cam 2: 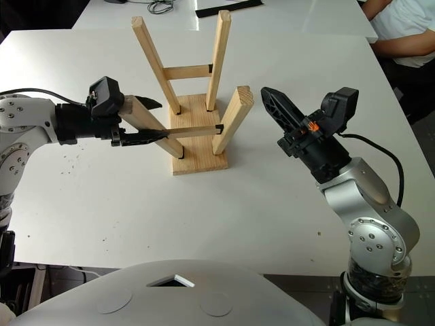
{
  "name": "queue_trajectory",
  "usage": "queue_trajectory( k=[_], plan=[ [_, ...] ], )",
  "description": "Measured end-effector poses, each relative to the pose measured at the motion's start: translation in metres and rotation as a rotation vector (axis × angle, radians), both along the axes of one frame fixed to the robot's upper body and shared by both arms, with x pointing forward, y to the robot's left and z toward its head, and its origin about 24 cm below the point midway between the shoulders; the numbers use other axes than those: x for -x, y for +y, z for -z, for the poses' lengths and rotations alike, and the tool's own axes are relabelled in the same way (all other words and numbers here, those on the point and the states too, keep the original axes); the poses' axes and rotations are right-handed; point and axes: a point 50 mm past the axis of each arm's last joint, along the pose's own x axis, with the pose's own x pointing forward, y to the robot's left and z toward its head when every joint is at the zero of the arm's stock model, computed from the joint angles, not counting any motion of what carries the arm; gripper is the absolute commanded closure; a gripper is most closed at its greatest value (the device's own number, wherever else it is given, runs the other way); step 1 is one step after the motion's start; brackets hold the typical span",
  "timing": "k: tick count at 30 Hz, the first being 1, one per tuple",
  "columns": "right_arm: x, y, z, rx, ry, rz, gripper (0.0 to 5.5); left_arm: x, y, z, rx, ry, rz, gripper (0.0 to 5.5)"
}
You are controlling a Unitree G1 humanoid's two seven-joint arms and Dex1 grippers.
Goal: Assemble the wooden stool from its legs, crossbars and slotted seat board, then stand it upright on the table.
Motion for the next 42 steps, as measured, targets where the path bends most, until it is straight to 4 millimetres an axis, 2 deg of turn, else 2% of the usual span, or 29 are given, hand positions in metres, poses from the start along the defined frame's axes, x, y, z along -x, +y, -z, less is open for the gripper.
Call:
queue_trajectory(
  k=[1, 4, 10, 13, 17, 18, 20, 22, 24, 26, 30, 33, 39, 41, 42],
  plan=[
    [0.000, 0.000, -0.001, -0.002, -0.004, 0.001, 5.50, 0.001, 0.001, -0.001, 0.002, -0.006, -0.008, 1.38],
    [-0.001, 0.000, -0.002, -0.011, -0.012, 0.003, 5.50, 0.004, 0.007, -0.007, 0.031, -0.022, -0.022, 1.38],
    [-0.005, -0.003, -0.009, -0.025, -0.045, 0.026, 5.50, 0.026, 0.019, -0.033, 0.162, -0.084, -0.053, 1.38],
    [-0.011, 0.001, -0.025, -0.050, -0.097, 0.028, 5.50, 0.037, 0.027, -0.056, 0.256, -0.183, -0.142, 1.38],
    [-0.020, 0.014, -0.046, -0.046, -0.175, 0.018, 5.50, 0.027, 0.033, -0.104, 0.461, -0.433, -0.359, 1.38],
    [-0.023, 0.018, -0.049, -0.034, -0.188, 0.014, 5.50, 0.024, 0.032, -0.110, 0.512, -0.467, -0.414, 1.38],
    [-0.030, 0.028, -0.055, -0.002, -0.209, -0.003, 5.50, 0.018, 0.025, -0.109, 0.616, -0.479, -0.534, 1.67],
    [-0.037, 0.038, -0.058, 0.026, -0.218, -0.016, 5.50, 0.015, 0.009, -0.094, 0.687, -0.424, -0.623, 2.03],
    [-0.043, 0.048, -0.057, 0.062, -0.209, -0.014, 5.50, 0.020, -0.017, -0.070, 0.738, -0.309, -0.694, 2.36],
    [-0.048, 0.050, -0.056, 0.070, -0.192, 0.004, 5.50, 0.026, -0.030, -0.065, 0.812, -0.242, -0.716, 2.68],
    [-0.054, 0.050, -0.057, 0.075, -0.193, 0.038, 5.50, 0.032, -0.035, -0.069, 0.874, -0.191, -0.735, 3.38],
    [-0.055, 0.052, -0.061, 0.050, -0.203, 0.035, 5.50, 0.034, -0.039, -0.079, 0.920, -0.207, -0.707, 3.88],
    [-0.039, 0.052, -0.135, -0.243, -0.425, -0.045, 5.50, 0.049, -0.037, -0.132, 1.169, -0.280, -0.538, 4.75],
    [-0.036, 0.051, -0.136, -0.237, -0.425, -0.051, 5.50, 0.050, -0.036, -0.128, 1.141, -0.246, -0.536, 5.05],
    [-0.039, 0.052, -0.124, -0.189, -0.379, -0.037, 5.50, 0.047, -0.037, -0.114, 1.077, -0.198, -0.579, 5.27]
  ],
)
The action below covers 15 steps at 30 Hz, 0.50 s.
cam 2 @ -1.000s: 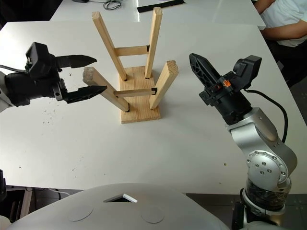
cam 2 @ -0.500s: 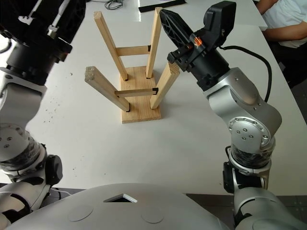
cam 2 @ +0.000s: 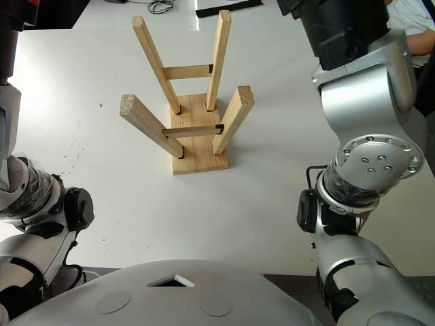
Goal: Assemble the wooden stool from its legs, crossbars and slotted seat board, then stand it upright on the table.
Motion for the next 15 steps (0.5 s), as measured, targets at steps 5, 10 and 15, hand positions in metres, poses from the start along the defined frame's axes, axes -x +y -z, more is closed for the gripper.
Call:
queue_trajectory(
  k=[5, 10, 15],
  plan=[
    [-0.012, 0.013, 0.090, 0.259, 0.279, 0.088, 5.50, -0.008, -0.015, 0.082, -0.195, 0.374, 0.028, 5.48],
    [-0.013, 0.024, 0.090, 0.265, 0.237, 0.062, 5.50, -0.019, -0.020, 0.090, -0.218, 0.321, -0.009, 5.48],
    [-0.017, 0.025, 0.084, 0.195, 0.256, 0.006, 5.50, -0.028, -0.011, 0.085, -0.178, 0.289, -0.020, 5.48]
  ],
)
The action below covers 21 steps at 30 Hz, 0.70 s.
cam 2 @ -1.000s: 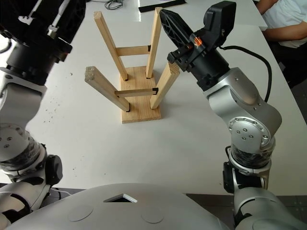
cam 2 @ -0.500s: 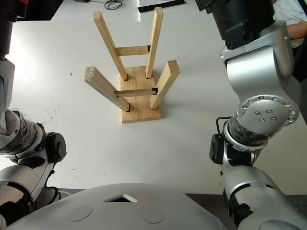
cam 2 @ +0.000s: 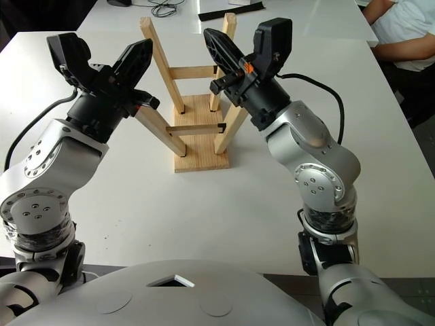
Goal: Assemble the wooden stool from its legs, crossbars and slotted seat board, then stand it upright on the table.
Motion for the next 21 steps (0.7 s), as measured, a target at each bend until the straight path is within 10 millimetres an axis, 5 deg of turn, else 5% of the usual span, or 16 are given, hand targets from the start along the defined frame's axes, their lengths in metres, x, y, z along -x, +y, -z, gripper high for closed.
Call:
queue_trajectory(
  k=[2, 5, 7, 10, 12, 13, 18, 21],
  plan=[
    [-0.004, -0.010, -0.017, -0.092, -0.015, 0.012, 5.50, -0.004, 0.014, -0.011, 0.083, -0.016, -0.040, 5.48],
    [0.001, -0.025, -0.067, -0.270, -0.159, -0.006, 5.50, 0.009, 0.029, -0.074, 0.288, -0.279, -0.002, 5.48],
    [0.006, -0.031, -0.078, -0.265, -0.200, -0.014, 5.50, 0.020, 0.035, -0.092, 0.292, -0.350, 0.027, 5.48],
    [0.006, -0.025, -0.049, -0.121, -0.114, -0.004, 5.50, 0.014, 0.031, -0.067, 0.165, -0.220, 0.006, 5.48],
    [0.005, -0.013, 0.000, 0.036, 0.048, -0.016, 5.50, 0.008, 0.019, -0.021, 0.039, -0.020, 0.012, 5.48],
    [0.008, -0.011, 0.005, 0.070, 0.023, -0.012, 5.50, 0.009, 0.012, 0.001, -0.001, 0.058, 0.031, 5.48],
    [0.005, -0.010, 0.008, 0.098, -0.032, 0.024, 5.50, 0.008, 0.004, 0.010, -0.048, -0.009, 0.014, 5.48],
    [0.003, -0.017, -0.002, -0.056, 0.005, -0.037, 5.50, 0.009, 0.009, 0.005, 0.025, -0.035, 0.040, 5.48]
  ],
)
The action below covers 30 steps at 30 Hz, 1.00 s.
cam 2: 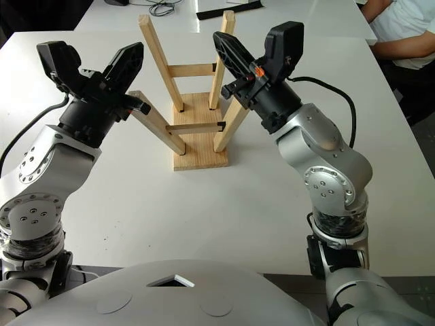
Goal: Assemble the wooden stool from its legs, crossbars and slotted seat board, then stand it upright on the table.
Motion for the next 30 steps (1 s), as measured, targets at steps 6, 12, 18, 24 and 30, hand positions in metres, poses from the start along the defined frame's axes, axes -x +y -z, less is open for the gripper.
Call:
queue_trajectory(
  k=[6, 12, 18, 24, 30],
  plan=[
    [-0.007, -0.070, -0.074, -0.254, -0.214, 0.075, 5.50, 0.007, 0.062, -0.067, 0.235, -0.275, -0.069, 5.48],
    [-0.029, -0.120, -0.003, 0.114, -0.020, 0.342, 5.50, 0.001, 0.148, -0.006, 0.010, -0.027, -0.228, 5.48],
    [-0.032, -0.103, 0.091, 0.516, 0.104, 0.224, 5.50, 0.079, 0.157, 0.153, -0.446, 0.682, 0.046, 5.48],
    [-0.041, -0.056, 0.132, 0.619, 0.056, -0.128, 5.50, 0.066, 0.054, 0.122, -0.329, 0.365, 0.456, 5.48],
    [-0.057, -0.040, 0.120, 0.646, -0.025, -0.421, 5.50, 0.050, 0.014, 0.109, -0.328, 0.236, 0.493, 5.48]
  ],
)
